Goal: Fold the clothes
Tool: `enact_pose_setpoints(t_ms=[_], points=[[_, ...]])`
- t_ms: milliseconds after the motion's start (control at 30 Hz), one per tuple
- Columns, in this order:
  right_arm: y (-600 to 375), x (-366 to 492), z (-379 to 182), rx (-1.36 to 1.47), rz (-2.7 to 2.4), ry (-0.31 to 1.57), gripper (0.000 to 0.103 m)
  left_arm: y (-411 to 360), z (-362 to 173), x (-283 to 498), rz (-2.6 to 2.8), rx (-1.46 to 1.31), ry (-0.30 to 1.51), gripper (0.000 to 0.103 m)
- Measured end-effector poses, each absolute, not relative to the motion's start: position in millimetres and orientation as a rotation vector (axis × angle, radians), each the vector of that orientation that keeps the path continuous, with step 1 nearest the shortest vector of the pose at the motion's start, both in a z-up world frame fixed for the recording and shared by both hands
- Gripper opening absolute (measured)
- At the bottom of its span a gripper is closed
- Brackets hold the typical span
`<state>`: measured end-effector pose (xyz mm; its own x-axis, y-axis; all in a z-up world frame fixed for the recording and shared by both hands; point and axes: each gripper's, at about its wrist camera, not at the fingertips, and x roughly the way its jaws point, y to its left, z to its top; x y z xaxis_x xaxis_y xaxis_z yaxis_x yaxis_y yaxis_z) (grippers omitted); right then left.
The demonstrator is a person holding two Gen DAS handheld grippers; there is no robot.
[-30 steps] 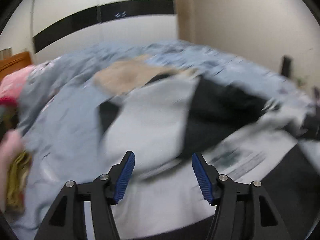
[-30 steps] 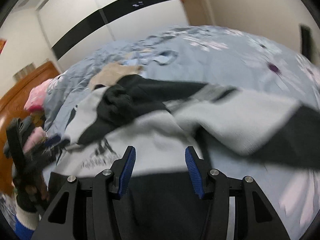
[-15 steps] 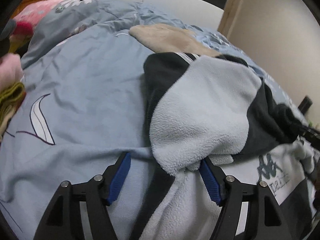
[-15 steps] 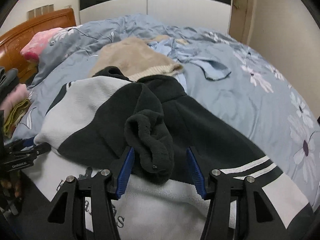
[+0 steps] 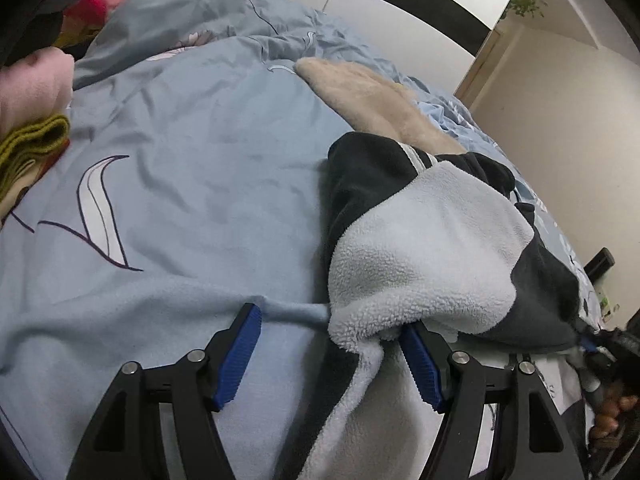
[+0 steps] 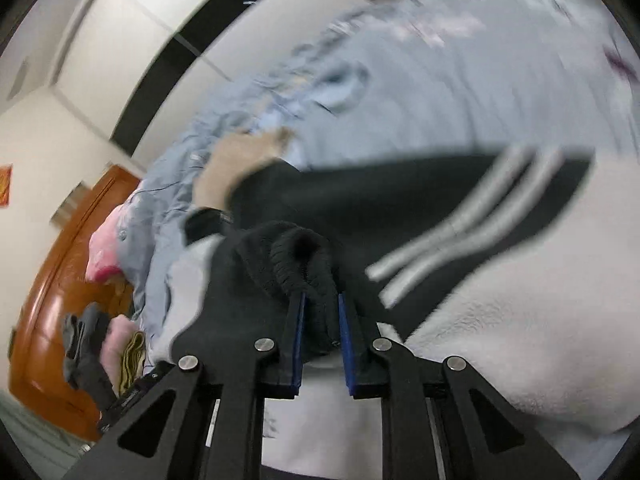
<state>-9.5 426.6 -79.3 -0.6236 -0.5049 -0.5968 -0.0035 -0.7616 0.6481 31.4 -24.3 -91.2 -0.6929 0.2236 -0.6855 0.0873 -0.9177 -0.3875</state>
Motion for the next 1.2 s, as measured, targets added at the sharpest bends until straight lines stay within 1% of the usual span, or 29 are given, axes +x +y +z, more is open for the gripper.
enact_pose_setpoints(t_ms=[67, 233, 333, 433, 467, 500, 567, 733, 767, 800, 833, 967, 1100, 1133, 1167, 1200], points=[[428.6, -9.0, -82.1, 1.170, -2.432, -0.924, 0.016, -26.4, -89.7, 35.8, 2.741, -1.195, -0.624, 0.073], [422.7, -7.1, -73.5, 1.199, -2.489, -0.835, 0.016, -29.1, -76.7, 55.3, 2.761, -1.160, -0.633, 0.073], [428.9, 4.4, -64.5, 1.193, -2.544, -0.830, 0.018, -28.4, -62.0, 67.6, 2.789, -1.099, -0.614, 0.072], [459.9, 41.4, -54.0, 1.136, -2.634, -0.858, 0.022, -23.4, -57.1, 71.0, 2.792, -1.077, -0.600, 0.072], [471.4, 54.9, -50.5, 1.113, -2.666, -0.869, 0.028, -21.5, -56.3, 71.5, 2.791, -1.073, -0.596, 0.072], [490.8, 74.6, -49.2, 1.091, -2.712, -0.914, 0.038, -19.5, -55.5, 72.0, 2.790, -1.069, -0.592, 0.072], [536.7, 119.4, -49.6, 1.048, -2.821, -1.048, 0.047, -15.6, -54.0, 72.9, 2.788, -1.062, -0.584, 0.072], [634.4, 227.7, -52.7, 0.957, -3.098, -1.395, 0.050, -5.4, -49.8, 75.5, 2.783, -1.041, -0.564, 0.072], [644.0, 237.6, -56.3, 0.944, -3.097, -1.459, 0.051, -2.5, -48.3, 76.6, 2.782, -1.032, -0.561, 0.072], [652.9, 245.3, -61.5, 0.933, -3.082, -1.527, 0.055, 0.2, -47.2, 77.4, 2.779, -1.028, -0.557, 0.072], [661.8, 253.1, -66.8, 0.921, -3.065, -1.595, 0.055, 2.4, -46.7, 77.8, 2.775, -1.031, -0.554, 0.072], [675.1, 240.2, -90.1, 0.879, -2.900, -1.749, 0.055, 8.8, -44.0, 81.9, 2.755, -1.034, -0.548, 0.072], [681.3, 227.3, -93.1, 0.793, -2.901, -1.831, 0.055, -0.8, -39.8, 92.1, 2.763, -1.013, -0.574, 0.072], [684.0, 224.0, -92.5, 0.814, -2.918, -1.840, 0.052, -4.6, -39.2, 94.1, 2.765, -1.009, -0.588, 0.072], [684.2, 219.9, -88.8, 0.842, -2.936, -1.831, 0.037, -9.1, -39.0, 96.0, 2.765, -1.005, -0.606, 0.072], [682.7, 215.7, -83.2, 0.862, -2.952, -1.809, 0.025, -14.0, -39.4, 97.2, 2.765, -1.001, -0.629, 0.072]])
